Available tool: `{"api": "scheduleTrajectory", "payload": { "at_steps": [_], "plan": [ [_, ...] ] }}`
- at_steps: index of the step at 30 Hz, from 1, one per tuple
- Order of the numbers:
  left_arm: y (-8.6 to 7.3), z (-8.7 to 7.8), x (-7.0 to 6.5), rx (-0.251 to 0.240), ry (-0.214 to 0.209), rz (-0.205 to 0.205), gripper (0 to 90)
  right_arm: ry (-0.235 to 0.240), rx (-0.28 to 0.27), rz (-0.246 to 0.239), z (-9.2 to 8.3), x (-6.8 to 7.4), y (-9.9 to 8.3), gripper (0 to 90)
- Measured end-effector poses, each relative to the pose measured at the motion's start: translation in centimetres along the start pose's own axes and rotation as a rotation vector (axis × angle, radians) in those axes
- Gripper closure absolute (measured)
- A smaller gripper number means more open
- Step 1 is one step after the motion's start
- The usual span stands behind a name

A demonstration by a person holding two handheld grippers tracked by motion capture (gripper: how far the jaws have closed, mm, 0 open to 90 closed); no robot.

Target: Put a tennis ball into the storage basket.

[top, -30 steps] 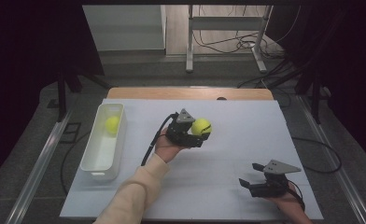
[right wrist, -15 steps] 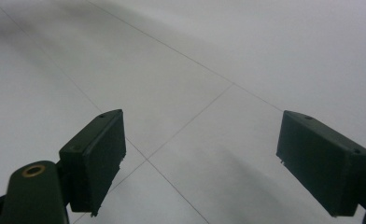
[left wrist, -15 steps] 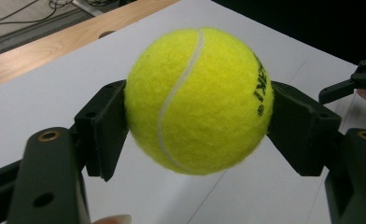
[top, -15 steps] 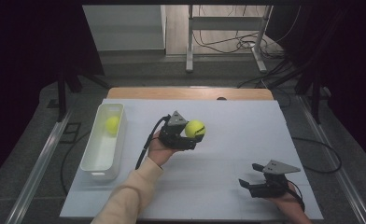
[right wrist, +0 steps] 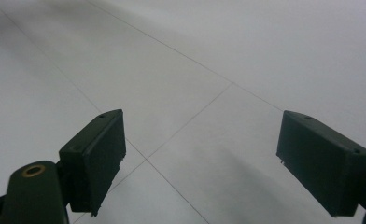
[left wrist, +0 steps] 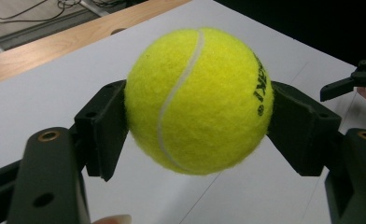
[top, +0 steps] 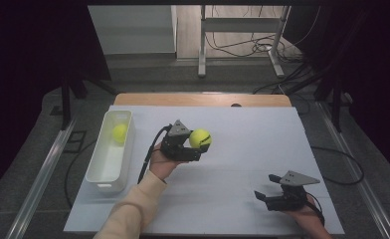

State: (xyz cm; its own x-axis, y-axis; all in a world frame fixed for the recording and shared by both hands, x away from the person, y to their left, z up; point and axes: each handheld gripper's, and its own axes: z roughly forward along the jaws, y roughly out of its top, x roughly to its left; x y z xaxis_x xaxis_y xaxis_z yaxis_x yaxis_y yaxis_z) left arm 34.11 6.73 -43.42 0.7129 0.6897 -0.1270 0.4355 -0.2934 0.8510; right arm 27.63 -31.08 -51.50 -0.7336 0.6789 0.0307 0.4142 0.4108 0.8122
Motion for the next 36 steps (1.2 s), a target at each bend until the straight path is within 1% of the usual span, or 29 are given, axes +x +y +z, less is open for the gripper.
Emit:
{"api": "scheduleTrajectory", "payload": {
  "at_steps": [2, 4, 15, 22, 31, 33, 36],
  "plan": [
    [-0.1, -0.3, 0.2, -0.004, -0.002, -0.004, 26.1, -0.001, 0.001, 0.000, 0.0, 0.0, 0.0, 16.0],
    [-0.3, -0.6, 0.3, -0.006, 0.007, -0.005, 26.2, -0.001, 0.000, 0.001, 0.0, 0.0, 0.0, 16.0],
    [-0.8, -2.0, 1.2, -0.022, 0.030, -0.028, 26.2, -0.002, -0.004, 0.006, 0.0, -0.1, 0.0, 16.0],
    [-0.8, -3.0, 1.7, -0.044, 0.044, -0.038, 26.2, -0.002, -0.003, 0.005, 0.0, 0.0, 0.0, 16.0],
    [-0.6, -4.8, 2.4, -0.080, 0.065, -0.055, 26.2, -0.002, -0.001, 0.004, 0.0, 0.0, 0.0, 16.0],
    [-0.5, -4.9, 2.4, -0.082, 0.066, -0.055, 26.2, -0.001, -0.001, 0.004, 0.0, 0.0, 0.0, 16.0],
    [-0.5, -5.6, 2.7, -0.093, 0.078, -0.060, 26.2, -0.002, 0.001, 0.002, 0.1, 0.0, 0.0, 16.0]
  ]
}}
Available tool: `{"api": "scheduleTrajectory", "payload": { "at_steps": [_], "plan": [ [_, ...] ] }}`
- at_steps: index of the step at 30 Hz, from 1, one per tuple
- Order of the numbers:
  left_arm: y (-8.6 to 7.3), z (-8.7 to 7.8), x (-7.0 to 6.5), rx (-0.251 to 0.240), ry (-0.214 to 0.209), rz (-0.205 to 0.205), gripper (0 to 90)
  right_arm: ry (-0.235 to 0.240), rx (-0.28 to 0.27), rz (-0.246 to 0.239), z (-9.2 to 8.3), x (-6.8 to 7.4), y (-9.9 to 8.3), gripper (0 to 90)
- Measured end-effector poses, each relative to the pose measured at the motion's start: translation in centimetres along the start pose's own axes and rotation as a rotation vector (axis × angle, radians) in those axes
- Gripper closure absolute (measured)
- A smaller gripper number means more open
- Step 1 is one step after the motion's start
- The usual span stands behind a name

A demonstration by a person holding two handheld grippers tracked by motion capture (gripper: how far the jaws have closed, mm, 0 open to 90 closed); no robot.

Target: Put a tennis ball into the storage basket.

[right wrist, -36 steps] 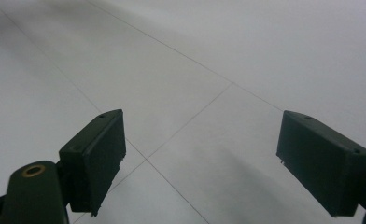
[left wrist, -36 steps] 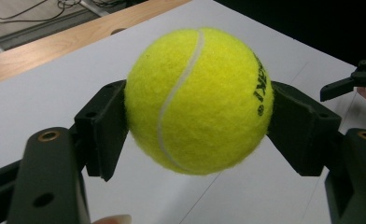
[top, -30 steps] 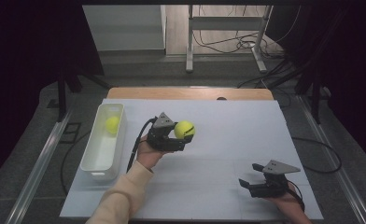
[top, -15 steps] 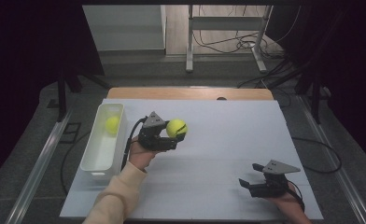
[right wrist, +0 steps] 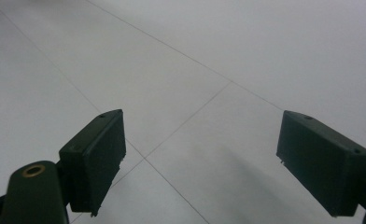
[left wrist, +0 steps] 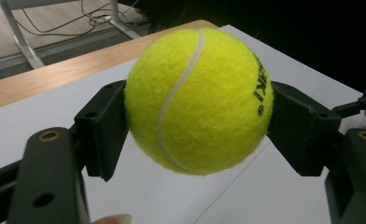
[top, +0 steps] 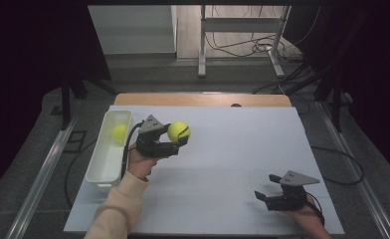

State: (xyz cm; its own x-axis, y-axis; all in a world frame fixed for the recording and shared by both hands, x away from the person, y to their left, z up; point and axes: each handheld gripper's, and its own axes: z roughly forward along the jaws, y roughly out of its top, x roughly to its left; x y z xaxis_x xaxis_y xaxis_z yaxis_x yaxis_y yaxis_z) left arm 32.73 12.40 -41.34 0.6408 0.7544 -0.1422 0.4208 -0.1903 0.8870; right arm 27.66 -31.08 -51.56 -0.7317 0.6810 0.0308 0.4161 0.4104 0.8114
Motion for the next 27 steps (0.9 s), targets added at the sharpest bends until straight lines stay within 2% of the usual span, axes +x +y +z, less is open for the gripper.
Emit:
{"api": "scheduleTrajectory", "payload": {
  "at_steps": [4, 19, 27],
  "plan": [
    [0.1, -0.5, 0.1, -0.015, 0.018, -0.001, 26.1, -0.001, -0.001, 0.001, 0.0, 0.0, 0.0, 16.0],
    [0.2, -1.8, 0.7, -0.034, 0.040, -0.013, 26.2, -0.003, 0.002, -0.001, -0.1, 0.0, 0.0, 16.1],
    [0.2, -2.8, 1.4, -0.050, 0.065, -0.033, 26.2, -0.003, 0.000, -0.003, -0.1, 0.0, 0.0, 16.1]
  ]
}}
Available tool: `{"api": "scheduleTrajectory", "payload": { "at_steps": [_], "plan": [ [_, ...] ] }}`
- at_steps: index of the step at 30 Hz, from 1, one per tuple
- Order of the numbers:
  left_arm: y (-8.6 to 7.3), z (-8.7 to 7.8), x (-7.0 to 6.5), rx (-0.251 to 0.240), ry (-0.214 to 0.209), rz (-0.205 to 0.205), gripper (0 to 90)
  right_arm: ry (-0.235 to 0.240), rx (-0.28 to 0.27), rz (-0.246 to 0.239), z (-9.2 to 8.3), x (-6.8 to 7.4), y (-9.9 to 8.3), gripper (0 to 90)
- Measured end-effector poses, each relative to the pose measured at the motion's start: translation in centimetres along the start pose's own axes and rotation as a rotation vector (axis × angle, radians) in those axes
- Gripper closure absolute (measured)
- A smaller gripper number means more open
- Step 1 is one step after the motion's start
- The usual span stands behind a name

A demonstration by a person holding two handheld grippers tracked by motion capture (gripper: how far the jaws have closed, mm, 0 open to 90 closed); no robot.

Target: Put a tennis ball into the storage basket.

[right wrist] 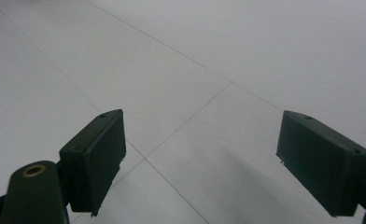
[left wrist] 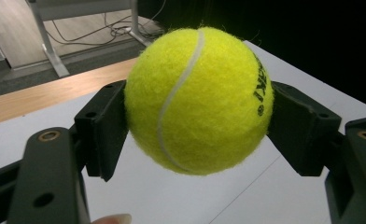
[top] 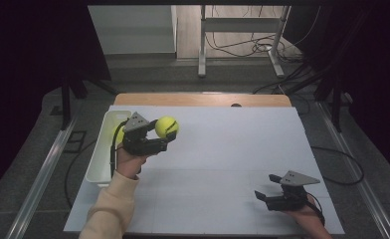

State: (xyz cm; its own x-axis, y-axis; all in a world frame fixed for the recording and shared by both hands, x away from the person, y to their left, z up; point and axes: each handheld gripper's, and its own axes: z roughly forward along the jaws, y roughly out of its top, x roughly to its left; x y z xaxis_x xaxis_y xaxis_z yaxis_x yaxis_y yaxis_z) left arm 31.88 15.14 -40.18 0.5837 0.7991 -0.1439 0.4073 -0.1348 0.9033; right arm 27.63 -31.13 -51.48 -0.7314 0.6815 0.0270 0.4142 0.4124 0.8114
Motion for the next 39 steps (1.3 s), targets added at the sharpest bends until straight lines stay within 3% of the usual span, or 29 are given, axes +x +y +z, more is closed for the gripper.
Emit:
{"api": "scheduleTrajectory", "payload": {
  "at_steps": [11, 20, 39],
  "plan": [
    [-0.2, -0.9, 0.5, -0.003, 0.015, -0.006, 26.1, 0.005, -0.005, -0.001, 0.0, 0.0, 0.0, 16.1],
    [-0.4, -1.9, 1.1, 0.004, 0.057, -0.019, 26.1, -0.003, 0.005, -0.005, -0.1, 0.1, 0.1, 16.1],
    [-0.7, -4.2, 2.3, -0.023, 0.099, -0.048, 26.1, 0.001, 0.002, -0.005, 0.0, 0.1, 0.0, 16.1]
  ]
}}
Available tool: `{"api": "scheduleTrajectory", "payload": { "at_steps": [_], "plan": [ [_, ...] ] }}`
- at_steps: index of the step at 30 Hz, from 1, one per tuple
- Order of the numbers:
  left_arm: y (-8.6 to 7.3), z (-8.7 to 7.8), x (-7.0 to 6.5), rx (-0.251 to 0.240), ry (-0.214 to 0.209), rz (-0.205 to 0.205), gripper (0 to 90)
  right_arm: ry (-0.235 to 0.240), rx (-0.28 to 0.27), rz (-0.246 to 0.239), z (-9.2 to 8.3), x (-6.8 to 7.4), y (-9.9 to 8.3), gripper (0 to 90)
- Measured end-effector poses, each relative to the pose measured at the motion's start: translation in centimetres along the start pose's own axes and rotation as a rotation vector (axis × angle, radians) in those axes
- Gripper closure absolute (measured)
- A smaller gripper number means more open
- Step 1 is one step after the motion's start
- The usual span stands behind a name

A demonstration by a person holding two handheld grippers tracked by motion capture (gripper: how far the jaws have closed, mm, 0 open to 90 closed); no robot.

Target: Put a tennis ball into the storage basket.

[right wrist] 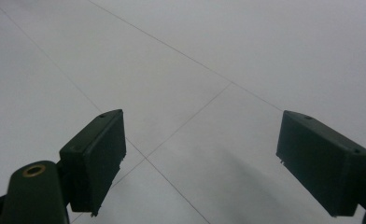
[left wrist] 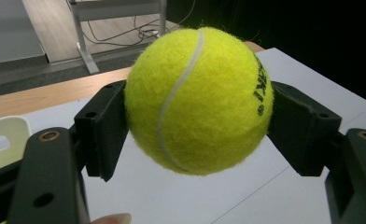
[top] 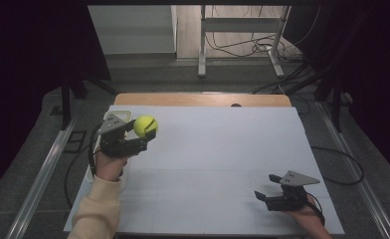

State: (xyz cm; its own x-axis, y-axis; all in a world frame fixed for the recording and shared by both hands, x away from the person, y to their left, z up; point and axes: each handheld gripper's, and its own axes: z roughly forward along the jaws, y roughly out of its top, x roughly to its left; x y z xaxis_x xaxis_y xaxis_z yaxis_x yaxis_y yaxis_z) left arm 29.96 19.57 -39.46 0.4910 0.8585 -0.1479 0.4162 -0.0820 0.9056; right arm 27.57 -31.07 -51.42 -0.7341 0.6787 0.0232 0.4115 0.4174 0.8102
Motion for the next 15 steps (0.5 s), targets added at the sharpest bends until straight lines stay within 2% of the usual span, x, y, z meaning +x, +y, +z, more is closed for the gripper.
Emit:
{"api": "scheduleTrajectory", "payload": {
  "at_steps": [15],
  "plan": [
    [-0.8, -1.7, 1.1, -0.002, 0.041, -0.023, 26.1, 0.003, -0.002, -0.003, 0.0, 0.0, 0.0, 16.1]
  ]
}}
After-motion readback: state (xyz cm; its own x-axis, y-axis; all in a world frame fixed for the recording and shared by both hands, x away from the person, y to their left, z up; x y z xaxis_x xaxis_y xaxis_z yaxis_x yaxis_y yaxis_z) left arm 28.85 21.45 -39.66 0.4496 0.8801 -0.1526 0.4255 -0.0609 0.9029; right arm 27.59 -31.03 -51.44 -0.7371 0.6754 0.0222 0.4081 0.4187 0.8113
